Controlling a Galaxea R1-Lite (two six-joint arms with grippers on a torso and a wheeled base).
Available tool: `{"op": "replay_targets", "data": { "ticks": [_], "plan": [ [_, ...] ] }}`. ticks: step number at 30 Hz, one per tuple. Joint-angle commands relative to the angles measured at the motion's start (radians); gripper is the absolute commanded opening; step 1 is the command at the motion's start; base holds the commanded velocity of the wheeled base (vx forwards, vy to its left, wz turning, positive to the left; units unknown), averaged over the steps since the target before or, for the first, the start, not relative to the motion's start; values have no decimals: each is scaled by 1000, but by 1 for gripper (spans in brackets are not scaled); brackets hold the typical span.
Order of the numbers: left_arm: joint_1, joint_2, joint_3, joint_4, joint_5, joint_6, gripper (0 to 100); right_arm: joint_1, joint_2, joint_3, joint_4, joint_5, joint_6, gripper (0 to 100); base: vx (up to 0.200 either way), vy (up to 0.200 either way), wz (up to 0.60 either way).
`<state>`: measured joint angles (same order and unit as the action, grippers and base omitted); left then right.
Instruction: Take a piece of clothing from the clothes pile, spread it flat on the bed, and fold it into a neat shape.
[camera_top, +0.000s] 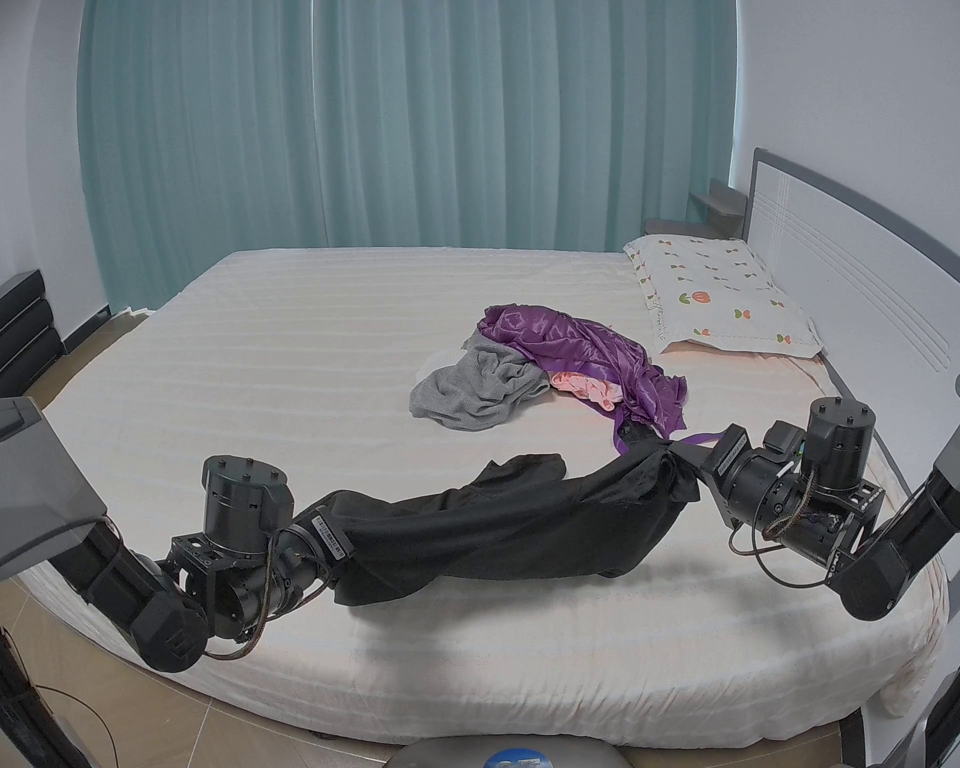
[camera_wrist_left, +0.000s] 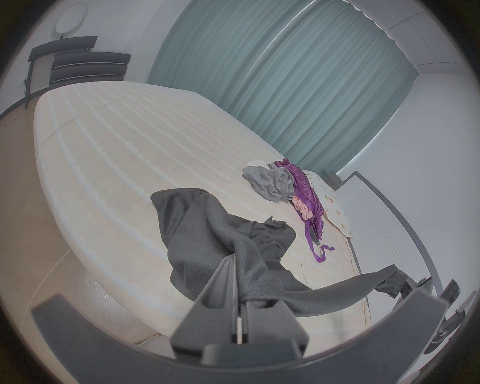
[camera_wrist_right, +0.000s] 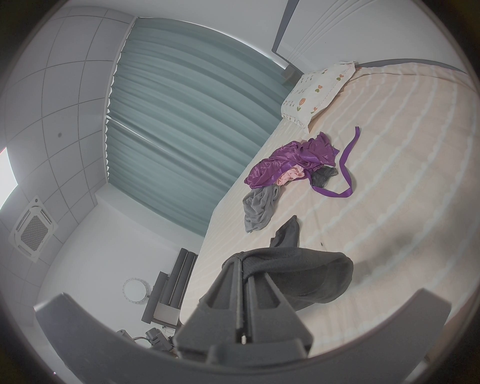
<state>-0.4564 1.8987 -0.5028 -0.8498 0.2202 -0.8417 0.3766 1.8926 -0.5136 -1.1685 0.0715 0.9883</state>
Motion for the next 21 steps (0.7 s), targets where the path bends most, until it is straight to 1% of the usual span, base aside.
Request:
{"op": "replay_targets", "data": {
  "ticks": [1, 4, 11, 13, 21],
  "plan": [
    [-5, -1, 0, -25, 2, 3, 0, 7, -1, 0, 0, 1, 0, 0, 0, 0, 0],
    [-5, 2, 0, -60, 2, 1, 0, 12, 2, 0, 0, 1, 0, 0, 0, 0, 0],
    [-1, -1, -3, -61, 4, -10, 0, 13, 3, 0, 0, -1, 0, 0, 0, 0, 0],
    [1, -3, -5, -61, 4, -27, 0, 13, 7, 0, 0, -1, 0, 0, 0, 200, 0],
    [8, -1, -19, -63, 2, -30, 0, 12, 3, -2, -2, -6, -2, 0, 0, 200, 0]
  ]
}}
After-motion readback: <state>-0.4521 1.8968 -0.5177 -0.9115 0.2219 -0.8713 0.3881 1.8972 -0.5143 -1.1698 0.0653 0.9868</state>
